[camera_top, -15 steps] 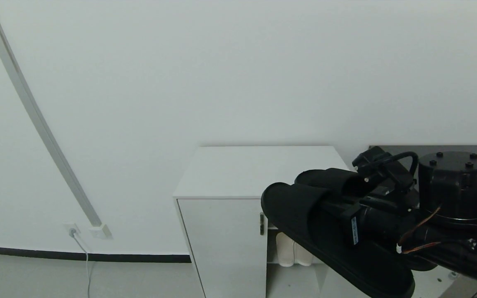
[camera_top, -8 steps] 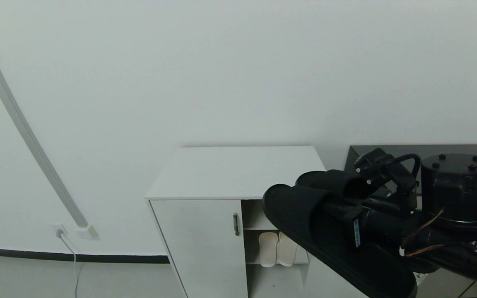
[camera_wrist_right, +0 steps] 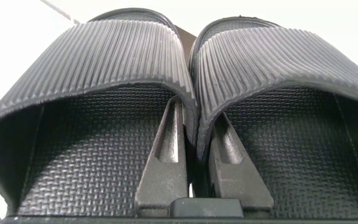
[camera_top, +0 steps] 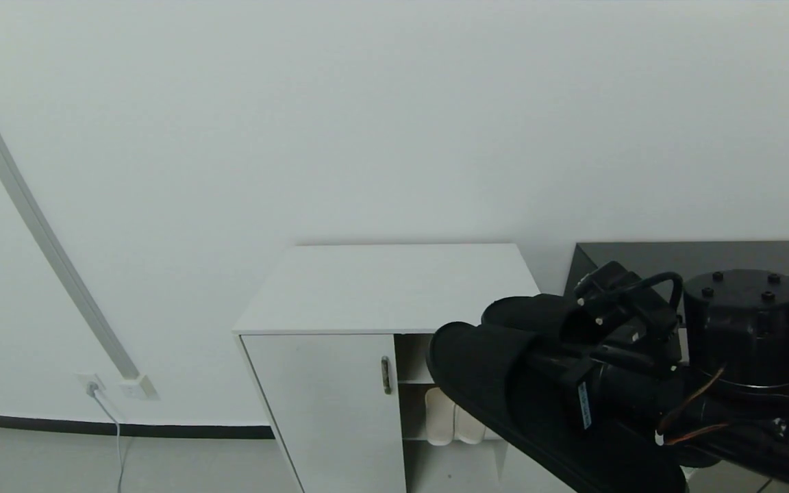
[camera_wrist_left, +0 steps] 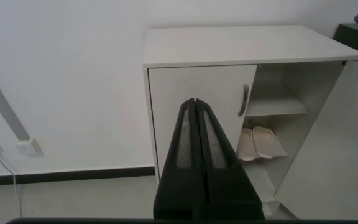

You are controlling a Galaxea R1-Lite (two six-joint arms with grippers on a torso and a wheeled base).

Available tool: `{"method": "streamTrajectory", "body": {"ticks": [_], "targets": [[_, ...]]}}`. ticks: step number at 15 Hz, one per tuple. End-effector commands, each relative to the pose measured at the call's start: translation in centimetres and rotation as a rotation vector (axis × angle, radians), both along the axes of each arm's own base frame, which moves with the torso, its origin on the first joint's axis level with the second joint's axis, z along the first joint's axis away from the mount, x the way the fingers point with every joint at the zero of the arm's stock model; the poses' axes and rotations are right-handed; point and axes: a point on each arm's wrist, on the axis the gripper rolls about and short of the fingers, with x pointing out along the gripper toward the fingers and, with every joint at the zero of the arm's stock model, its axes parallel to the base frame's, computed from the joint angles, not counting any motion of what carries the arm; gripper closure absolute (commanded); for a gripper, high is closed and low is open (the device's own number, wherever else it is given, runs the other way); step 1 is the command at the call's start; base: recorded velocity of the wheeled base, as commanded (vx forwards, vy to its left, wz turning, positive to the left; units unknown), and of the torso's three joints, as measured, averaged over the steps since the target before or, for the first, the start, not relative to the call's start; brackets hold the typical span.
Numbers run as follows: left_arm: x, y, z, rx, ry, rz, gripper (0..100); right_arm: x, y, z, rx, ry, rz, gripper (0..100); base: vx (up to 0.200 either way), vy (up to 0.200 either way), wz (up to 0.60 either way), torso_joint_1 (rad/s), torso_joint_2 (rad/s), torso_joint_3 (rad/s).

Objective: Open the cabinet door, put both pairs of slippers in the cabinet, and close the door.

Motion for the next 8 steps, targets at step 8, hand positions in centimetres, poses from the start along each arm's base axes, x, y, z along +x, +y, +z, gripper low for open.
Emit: {"method": "streamTrajectory", "body": {"ticks": [8], "targets": [[0.01, 0.00, -0.01, -0.002, 0.003, 0.001, 100, -0.47, 0.27, -0.51, -0.013, 0.001, 0.030, 100, 0.000, 0.000, 0.00, 0.000, 0.00, 0.000]]}}
